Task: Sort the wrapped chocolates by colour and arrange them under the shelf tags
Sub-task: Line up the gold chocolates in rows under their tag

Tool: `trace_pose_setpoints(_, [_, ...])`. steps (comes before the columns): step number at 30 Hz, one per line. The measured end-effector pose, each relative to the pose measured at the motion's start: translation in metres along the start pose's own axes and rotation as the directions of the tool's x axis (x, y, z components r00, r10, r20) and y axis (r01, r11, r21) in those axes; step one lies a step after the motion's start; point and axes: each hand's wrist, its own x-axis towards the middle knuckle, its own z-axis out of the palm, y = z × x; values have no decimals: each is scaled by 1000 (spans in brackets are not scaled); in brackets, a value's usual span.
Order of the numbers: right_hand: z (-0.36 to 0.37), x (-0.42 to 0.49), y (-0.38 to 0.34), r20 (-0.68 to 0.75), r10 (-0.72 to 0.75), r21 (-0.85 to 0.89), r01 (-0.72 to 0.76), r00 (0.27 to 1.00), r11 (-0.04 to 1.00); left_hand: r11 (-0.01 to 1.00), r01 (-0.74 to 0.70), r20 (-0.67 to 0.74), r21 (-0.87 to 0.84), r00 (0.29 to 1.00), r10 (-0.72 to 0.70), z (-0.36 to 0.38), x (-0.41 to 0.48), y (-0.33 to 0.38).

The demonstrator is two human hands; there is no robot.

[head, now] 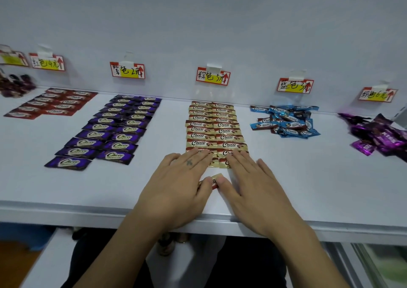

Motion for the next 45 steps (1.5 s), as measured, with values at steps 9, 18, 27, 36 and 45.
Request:
trace_pose_setpoints(9, [5, -22, 6, -397, -88, 109, 142, 914, 984, 993, -29, -246, -115, 969, 0, -1, -24, -3])
trace_pose_setpoints(18, [6, -18, -3, -281, -233, 95, 269, 931, 958, 941, 108, -82, -320, 987, -141, -17, -25, 6])
trace_pose_setpoints(27, [-11, -13, -31, -238, 174, 865, 127, 955, 485, 246, 104, -39, -964, 858, -513, -22, -12, 22])
trace_pose_setpoints(36, [0, -25, -11, -346, 233, 51, -230, 909, 972, 807, 63, -228, -587, 944, -239, -24, -2, 8])
trace_pose_setpoints(45, [5, -22, -11, -95, 377, -32, -381, 921, 924, 981, 23, -526, -191, 842, -122, 3, -32, 12])
